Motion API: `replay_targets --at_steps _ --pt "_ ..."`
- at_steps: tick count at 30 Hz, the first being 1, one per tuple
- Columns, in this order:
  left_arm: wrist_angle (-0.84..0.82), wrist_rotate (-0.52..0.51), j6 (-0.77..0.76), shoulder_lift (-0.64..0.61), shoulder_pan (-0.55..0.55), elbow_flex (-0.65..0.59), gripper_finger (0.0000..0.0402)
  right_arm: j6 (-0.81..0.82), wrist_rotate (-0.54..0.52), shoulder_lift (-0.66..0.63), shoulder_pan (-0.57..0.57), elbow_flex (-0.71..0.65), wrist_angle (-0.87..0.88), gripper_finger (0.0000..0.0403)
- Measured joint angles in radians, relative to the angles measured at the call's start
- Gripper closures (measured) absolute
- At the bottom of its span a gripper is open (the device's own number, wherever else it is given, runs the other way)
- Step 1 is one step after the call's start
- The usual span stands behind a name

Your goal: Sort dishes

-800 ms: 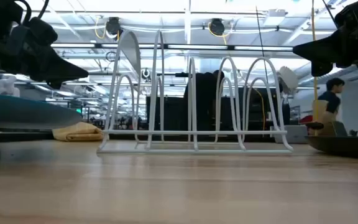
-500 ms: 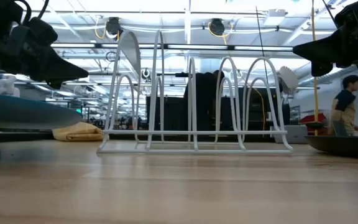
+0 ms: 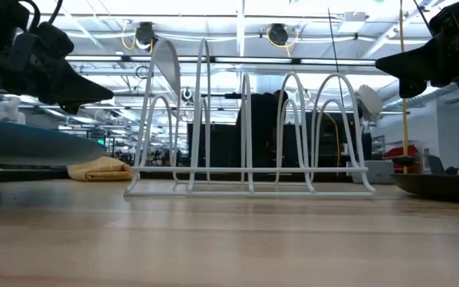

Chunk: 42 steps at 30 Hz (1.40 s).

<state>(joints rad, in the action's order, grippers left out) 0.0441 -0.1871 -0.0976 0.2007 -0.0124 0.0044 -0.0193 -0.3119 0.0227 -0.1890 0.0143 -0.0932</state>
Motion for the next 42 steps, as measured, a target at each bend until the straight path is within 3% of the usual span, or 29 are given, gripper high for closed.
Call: replay_targets --at_steps 21,27,29,34,42 --pt "0.000 0.000 0.000 0.000 0.000 0.000 0.0381 0.020 0.000 0.000 0.000 0.000 -0.008 0.0403" --pt "0.000 0.000 0.000 0.000 0.000 0.000 0.0381 0.147 0.017 0.012 0.000 0.012 -0.301 0.0403" --pt "0.000 0.000 0.000 0.000 0.000 0.000 0.0381 0.154 0.055 0.040 0.000 0.056 -0.325 0.0403" --pt "0.000 0.000 0.000 0.000 0.000 0.000 0.0381 0.156 0.094 0.234 0.000 0.233 -0.292 0.0403" --pt "0.000 0.000 0.000 0.000 0.000 0.000 0.0381 0.161 0.277 0.783 -0.039 0.610 -0.227 0.0403"
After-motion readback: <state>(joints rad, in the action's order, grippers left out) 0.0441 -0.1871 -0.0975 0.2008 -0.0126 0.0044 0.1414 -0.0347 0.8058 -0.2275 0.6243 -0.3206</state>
